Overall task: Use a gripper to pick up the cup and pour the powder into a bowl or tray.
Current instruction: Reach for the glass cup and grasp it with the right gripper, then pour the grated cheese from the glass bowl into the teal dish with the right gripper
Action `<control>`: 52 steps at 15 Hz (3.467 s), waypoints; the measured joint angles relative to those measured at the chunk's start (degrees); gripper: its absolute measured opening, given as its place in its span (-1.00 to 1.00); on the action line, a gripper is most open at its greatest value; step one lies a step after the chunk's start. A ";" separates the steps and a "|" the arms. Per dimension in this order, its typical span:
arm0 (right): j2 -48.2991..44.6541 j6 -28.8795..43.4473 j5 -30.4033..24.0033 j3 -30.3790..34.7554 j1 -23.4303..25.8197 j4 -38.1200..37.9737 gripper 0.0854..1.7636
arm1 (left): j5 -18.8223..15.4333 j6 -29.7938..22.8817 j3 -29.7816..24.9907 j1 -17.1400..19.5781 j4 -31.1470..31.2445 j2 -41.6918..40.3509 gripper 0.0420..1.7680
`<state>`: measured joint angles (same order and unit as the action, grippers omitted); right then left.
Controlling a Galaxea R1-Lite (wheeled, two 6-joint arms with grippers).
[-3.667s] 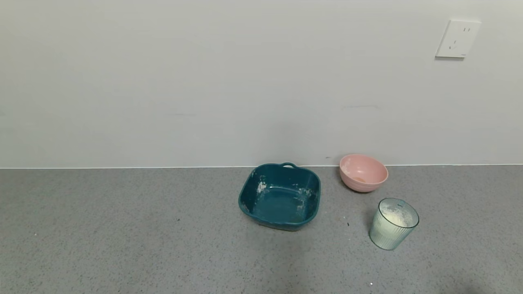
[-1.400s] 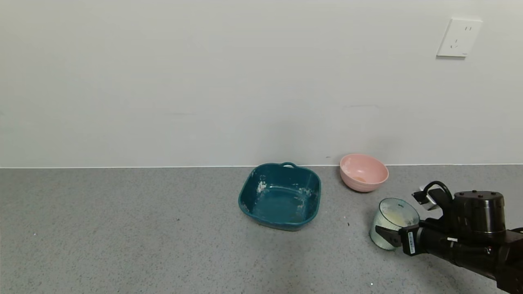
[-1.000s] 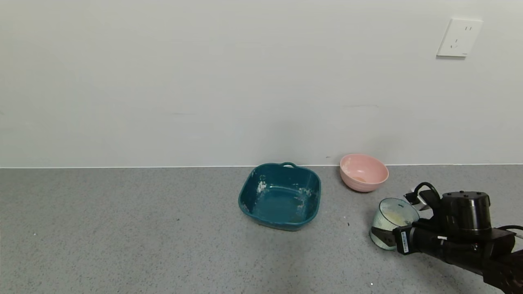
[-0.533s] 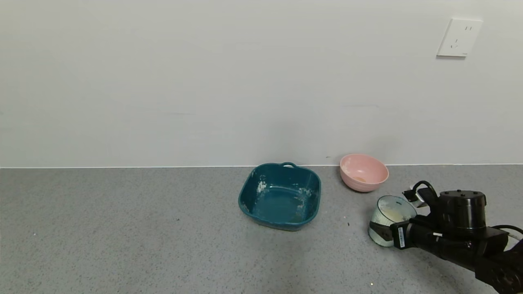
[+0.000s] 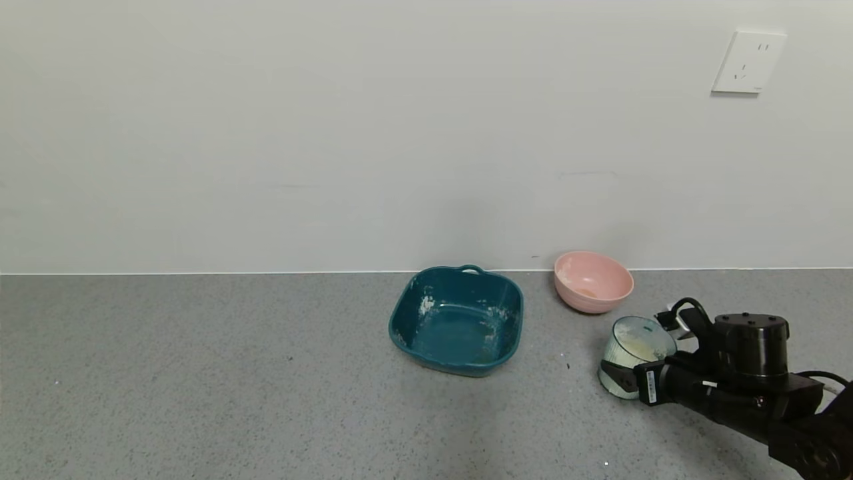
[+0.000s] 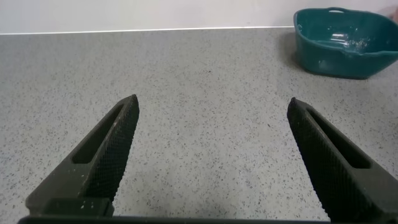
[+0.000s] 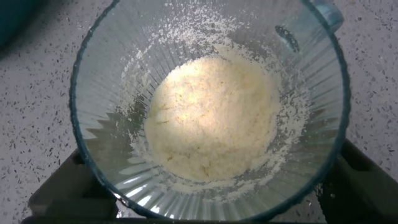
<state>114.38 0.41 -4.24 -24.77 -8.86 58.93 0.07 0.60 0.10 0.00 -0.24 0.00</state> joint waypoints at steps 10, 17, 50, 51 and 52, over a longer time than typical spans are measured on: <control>0.45 0.05 0.11 1.87 -0.37 2.62 0.50 | 0.00 0.02 0.00 0.00 0.00 0.00 0.94; -4.00 0.18 0.17 1.24 -0.56 -2.65 0.49 | 0.00 0.00 0.00 0.00 0.00 0.00 0.94; 0.44 -23.17 26.84 -55.98 -16.63 -48.87 0.49 | 0.00 0.02 0.00 0.00 0.00 0.00 0.94; 0.91 -24.97 28.20 -56.43 -17.24 -48.85 0.49 | 0.00 0.00 0.00 0.00 0.00 0.00 0.94; 1.41 -26.95 29.62 -56.78 -17.92 -48.87 0.49 | 0.00 0.00 0.00 0.00 -0.02 0.00 0.94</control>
<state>115.80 -26.54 25.38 -81.56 -26.78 10.06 0.07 0.60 0.10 0.00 -0.27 0.00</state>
